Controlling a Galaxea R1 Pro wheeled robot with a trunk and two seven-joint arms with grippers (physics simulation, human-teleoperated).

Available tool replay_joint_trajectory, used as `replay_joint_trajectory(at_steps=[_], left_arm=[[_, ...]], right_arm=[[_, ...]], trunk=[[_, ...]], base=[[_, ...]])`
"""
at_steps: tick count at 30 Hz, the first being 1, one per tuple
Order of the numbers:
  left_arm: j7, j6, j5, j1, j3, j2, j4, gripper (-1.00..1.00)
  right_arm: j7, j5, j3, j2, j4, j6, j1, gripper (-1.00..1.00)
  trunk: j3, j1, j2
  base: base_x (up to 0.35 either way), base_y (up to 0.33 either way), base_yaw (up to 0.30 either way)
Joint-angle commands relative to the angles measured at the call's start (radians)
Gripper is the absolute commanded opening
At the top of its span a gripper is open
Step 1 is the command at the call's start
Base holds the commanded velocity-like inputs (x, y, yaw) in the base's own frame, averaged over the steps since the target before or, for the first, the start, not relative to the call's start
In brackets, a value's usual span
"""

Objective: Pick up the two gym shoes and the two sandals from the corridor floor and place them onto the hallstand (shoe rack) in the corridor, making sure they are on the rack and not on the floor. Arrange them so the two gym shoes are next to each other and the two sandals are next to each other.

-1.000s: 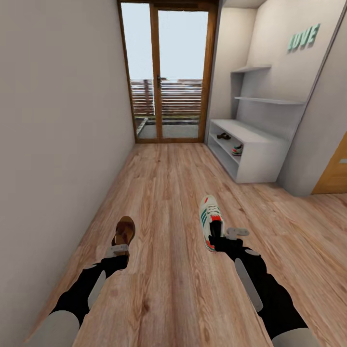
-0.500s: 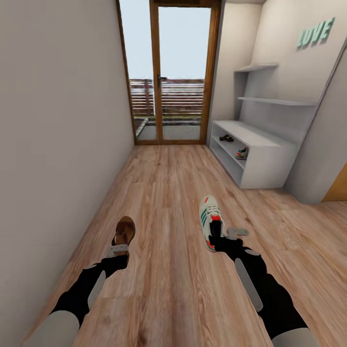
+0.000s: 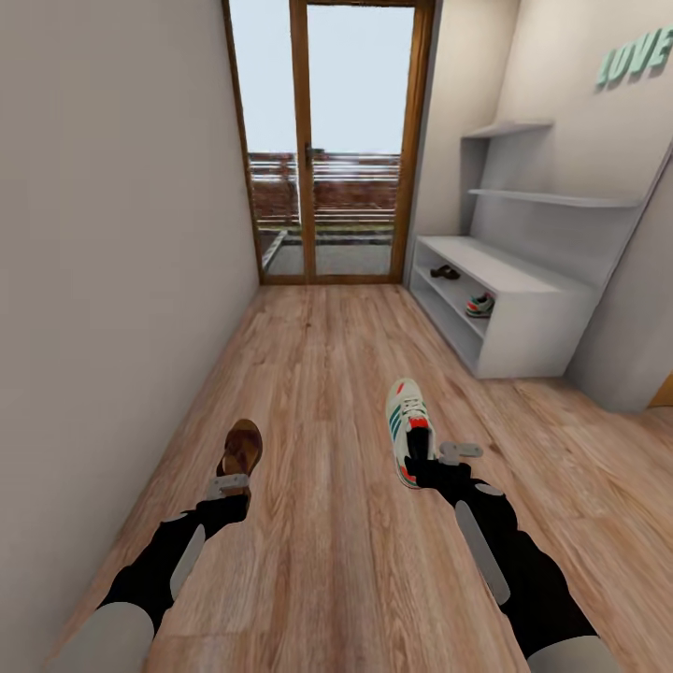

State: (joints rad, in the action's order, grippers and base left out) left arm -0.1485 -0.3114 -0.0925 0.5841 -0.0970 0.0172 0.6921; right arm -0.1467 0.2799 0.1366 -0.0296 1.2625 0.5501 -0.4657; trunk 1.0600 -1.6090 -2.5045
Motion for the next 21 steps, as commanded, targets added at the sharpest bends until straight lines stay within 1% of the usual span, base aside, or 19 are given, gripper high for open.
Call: replay_joint_trajectory(at_steps=[1, 16, 21], left_arm=[[-0.003, -0.008, -0.01, 0.0, -0.003, 0.0, 0.001, -1.0], [-0.003, -0.008, -0.01, 0.0, -0.003, 0.0, 0.001, -1.0], [-0.003, -0.008, -0.01, 0.0, -0.003, 0.0, 0.001, -1.0]], right_arm=[[-0.01, 0.01, 0.003, -0.001, 0.002, 0.003, -0.001, -1.0], [-0.008, 0.012, 0.003, -0.001, 0.002, 0.002, -0.001, -1.0], [-0.008, 0.012, 0.002, -0.001, 0.002, 0.002, -0.001, -1.0]], trunk=[[0.001, 0.0, 0.0], [0.001, 0.0, 0.0], [0.001, 0.0, 0.0]], base=[[0.342, 0.129, 0.0], [0.331, 0.166, 0.0], [0.329, 0.112, 0.0]])
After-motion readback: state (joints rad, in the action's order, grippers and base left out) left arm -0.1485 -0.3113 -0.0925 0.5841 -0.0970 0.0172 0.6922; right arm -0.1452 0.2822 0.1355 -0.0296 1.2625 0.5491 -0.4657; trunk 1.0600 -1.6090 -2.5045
